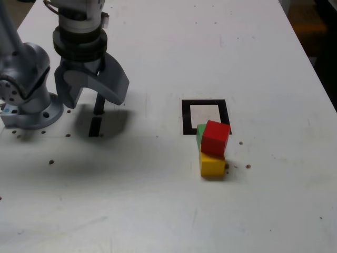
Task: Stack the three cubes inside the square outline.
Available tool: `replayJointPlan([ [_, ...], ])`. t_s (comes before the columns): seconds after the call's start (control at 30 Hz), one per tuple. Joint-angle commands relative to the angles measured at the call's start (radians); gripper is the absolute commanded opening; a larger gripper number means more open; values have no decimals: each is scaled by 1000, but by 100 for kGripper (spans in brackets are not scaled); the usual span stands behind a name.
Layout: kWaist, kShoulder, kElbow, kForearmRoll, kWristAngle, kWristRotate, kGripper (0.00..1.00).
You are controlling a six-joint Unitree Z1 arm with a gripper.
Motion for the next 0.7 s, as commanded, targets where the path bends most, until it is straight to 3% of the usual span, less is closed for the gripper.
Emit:
replayJointPlan([
  [0.0, -2, -5, -3, 4, 0, -2, 97],
  [0.33, -2, -10, -61, 36, 2, -7, 97],
  [0.4, -8, -11, -181, 98, 14, -7, 97],
  [0.57, -73, 47, -642, 361, 100, -9, 97],
  [0.67, -109, 128, -837, 461, 113, -14, 97],
])
